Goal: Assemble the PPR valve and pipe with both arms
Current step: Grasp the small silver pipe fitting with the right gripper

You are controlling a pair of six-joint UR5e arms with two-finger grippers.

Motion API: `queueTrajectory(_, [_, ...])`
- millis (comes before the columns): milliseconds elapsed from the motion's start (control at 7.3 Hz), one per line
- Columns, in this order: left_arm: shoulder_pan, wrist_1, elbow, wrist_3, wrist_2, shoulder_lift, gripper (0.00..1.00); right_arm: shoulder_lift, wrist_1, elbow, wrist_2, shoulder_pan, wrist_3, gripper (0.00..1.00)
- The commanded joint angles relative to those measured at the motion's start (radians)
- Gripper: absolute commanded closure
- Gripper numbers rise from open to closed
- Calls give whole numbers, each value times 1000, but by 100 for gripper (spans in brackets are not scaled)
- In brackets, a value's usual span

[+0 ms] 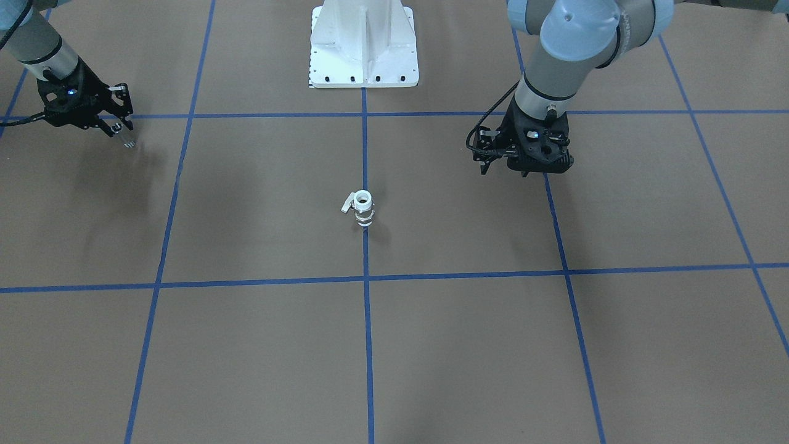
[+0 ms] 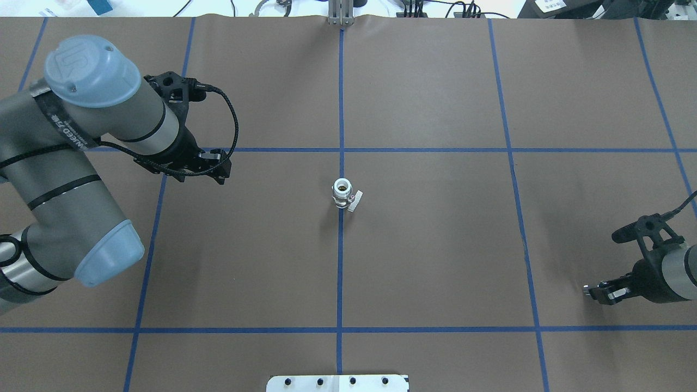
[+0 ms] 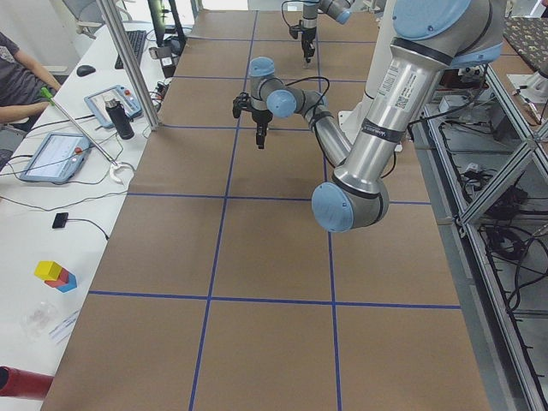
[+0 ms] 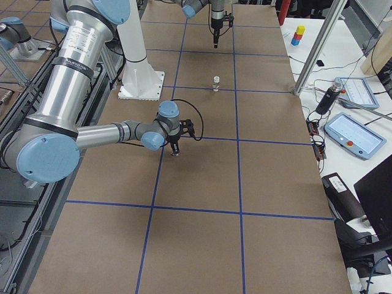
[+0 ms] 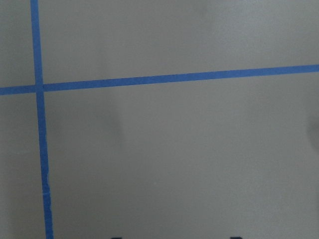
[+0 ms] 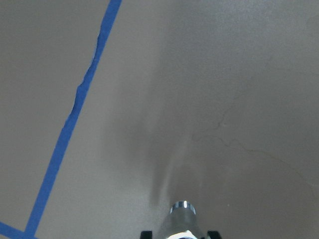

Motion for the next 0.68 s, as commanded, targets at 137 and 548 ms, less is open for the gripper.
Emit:
queueTrajectory(137, [0,0,-1,0,0,0,22,-3,0,-2,-15,1,0,62])
queueTrajectory(548, [0,0,-2,-3,0,-1,22,1,0,1,-17,9,0,100])
